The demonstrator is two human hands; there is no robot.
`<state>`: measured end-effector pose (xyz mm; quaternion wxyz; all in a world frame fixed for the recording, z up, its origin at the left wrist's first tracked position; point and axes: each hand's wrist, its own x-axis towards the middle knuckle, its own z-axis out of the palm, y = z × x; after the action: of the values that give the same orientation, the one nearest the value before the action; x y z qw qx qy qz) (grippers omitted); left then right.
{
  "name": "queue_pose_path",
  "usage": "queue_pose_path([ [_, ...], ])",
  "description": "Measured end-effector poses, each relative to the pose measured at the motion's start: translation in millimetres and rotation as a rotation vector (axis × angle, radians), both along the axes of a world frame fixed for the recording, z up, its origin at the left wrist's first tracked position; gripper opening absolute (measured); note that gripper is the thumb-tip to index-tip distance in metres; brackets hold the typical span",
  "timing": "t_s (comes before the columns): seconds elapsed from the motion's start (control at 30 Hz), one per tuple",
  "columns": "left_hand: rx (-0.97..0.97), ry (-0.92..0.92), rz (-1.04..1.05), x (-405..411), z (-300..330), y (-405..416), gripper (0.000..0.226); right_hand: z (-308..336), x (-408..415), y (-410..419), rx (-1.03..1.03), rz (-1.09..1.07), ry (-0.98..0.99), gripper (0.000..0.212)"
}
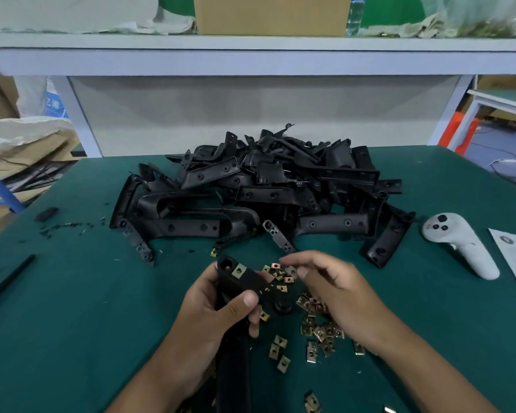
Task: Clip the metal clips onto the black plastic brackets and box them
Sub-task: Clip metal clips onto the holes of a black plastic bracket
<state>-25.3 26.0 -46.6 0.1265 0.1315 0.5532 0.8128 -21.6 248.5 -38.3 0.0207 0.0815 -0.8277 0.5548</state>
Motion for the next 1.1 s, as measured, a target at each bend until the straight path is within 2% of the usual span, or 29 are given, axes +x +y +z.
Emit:
queue_pose_path([
  [0.13,-0.034,0.021,-0.007,-1,1,0,0.065,5,2,-8,-0.324,0.065,-0.124,0.020],
  [0.2,-0.054,0.027,-0.008,0,1,0,0.066,6,3,-10,-0.402,0.102,-0.136,0.018],
  [0.27,-0.063,0.015,0.006,0,2,0,0.070,7,4,-11,-0.401,0.123,-0.126,0.014],
  [0.43,-0.085,0.022,0.030,2,5,0,0.042,9,8,-10,-0.432,0.181,-0.121,0.013],
  [0.57,-0.093,0.040,0.034,5,8,2,0.036,12,11,-12,-0.425,0.201,-0.103,0.011],
  [1.1,-0.114,0.062,0.024,6,9,3,0.045,16,11,-10,-0.402,0.181,-0.144,0.016],
])
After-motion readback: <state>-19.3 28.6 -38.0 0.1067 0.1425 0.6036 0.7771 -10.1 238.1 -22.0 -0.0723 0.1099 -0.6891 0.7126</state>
